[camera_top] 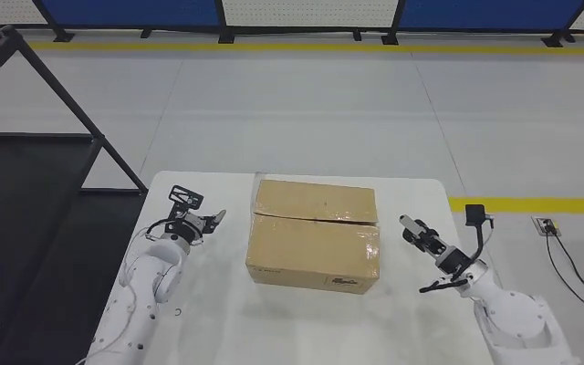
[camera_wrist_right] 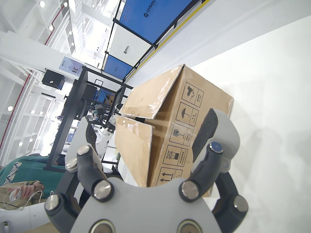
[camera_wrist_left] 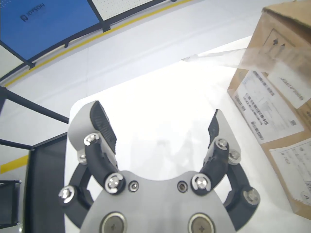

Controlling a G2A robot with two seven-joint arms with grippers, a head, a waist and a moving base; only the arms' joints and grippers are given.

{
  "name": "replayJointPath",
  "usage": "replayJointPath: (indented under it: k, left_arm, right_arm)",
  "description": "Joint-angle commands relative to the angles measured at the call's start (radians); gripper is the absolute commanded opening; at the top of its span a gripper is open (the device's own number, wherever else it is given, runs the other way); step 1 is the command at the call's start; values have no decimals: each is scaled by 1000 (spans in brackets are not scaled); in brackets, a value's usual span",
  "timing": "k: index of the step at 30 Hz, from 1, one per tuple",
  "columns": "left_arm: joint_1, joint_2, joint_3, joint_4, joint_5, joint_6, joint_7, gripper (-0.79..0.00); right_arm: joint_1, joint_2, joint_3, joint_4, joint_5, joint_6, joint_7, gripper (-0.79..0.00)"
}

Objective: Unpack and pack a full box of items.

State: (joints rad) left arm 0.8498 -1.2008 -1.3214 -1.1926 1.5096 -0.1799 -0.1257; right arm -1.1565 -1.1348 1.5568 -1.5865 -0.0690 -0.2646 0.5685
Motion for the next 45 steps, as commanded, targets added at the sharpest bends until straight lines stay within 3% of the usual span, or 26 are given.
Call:
replayJointPath:
  k: [1,10,19,24,30,35,45]
  left_arm:
    - [-27,-5,27,39,-14,-72,31,0]
    - [-200,-36,163,287,153,-32,194,0]
    - [-348,-97,296,493,184,-10,334,0]
    - [-403,-131,355,584,202,8,351,0]
    - [-442,-164,371,674,152,63,412,0]
    - [-454,-177,349,717,78,98,538,0]
    - [-402,-197,299,706,-27,372,755,0]
  right_arm:
    - [1,-1,-9,-1,4,8,-13,0]
    - [-6,0,-8,22,23,14,-31,0]
    - [-53,5,24,-2,31,26,-62,0]
    - [-80,8,44,-20,37,26,-72,0]
    - [-92,10,51,-28,42,30,-77,0]
    - [-87,11,47,-31,36,32,-73,0]
    - [-66,14,36,-31,28,34,-55,0]
